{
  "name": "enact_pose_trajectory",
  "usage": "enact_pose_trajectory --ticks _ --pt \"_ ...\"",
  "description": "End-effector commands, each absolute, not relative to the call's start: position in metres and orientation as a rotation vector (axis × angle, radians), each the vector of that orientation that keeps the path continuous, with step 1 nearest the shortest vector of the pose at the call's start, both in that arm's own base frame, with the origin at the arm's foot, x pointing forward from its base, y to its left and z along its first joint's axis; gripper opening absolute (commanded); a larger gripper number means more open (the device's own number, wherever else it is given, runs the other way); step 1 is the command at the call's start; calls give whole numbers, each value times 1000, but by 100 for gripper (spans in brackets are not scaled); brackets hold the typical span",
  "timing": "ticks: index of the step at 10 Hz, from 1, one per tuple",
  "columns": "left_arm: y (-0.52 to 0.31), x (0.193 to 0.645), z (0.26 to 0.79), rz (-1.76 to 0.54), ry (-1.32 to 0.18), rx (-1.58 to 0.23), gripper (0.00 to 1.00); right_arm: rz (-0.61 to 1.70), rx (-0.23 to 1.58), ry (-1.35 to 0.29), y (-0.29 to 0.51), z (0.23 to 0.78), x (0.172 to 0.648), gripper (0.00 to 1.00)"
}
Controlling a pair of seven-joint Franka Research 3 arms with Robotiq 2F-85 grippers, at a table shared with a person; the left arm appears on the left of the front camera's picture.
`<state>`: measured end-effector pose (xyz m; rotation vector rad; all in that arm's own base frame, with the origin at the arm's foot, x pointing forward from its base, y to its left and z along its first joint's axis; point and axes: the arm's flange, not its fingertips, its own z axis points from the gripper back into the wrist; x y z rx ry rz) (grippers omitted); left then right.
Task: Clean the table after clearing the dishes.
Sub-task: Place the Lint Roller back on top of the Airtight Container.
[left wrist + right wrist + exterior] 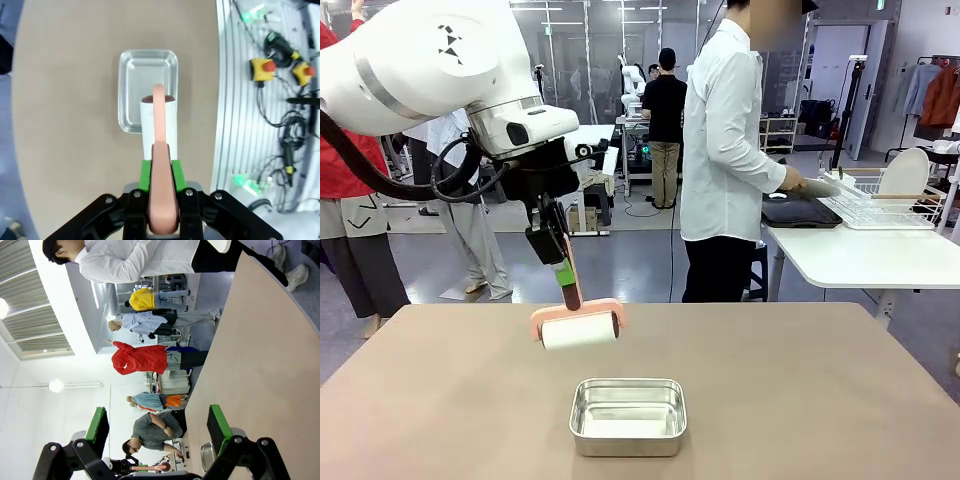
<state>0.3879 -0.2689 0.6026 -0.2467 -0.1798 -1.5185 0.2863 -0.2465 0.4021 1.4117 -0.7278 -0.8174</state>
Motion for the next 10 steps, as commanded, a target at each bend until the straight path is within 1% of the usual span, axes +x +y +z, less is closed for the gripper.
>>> enact_pose_trajectory --ticks 1,3,4,6,9,10 --pt "-271 384 598 -1567 -162 -309 20 -803 1405 -728 -247 405 282 100" --pt "-271 384 598 -1567 -162 -309 20 -803 1405 -728 -247 405 282 100" --pt "-273 387 597 -1539 -169 -271 20 -803 1405 -728 -247 405 282 100" --pt "-298 396 584 -1583 -179 -269 20 -803 1405 -728 -247 405 282 100" --pt "-326 408 541 -1614 -75 -305 20 -803 1405 -728 -247 405 282 100" --pt "-332 411 527 -1617 -44 -286 20 -803 1405 -728 -247 405 282 100"
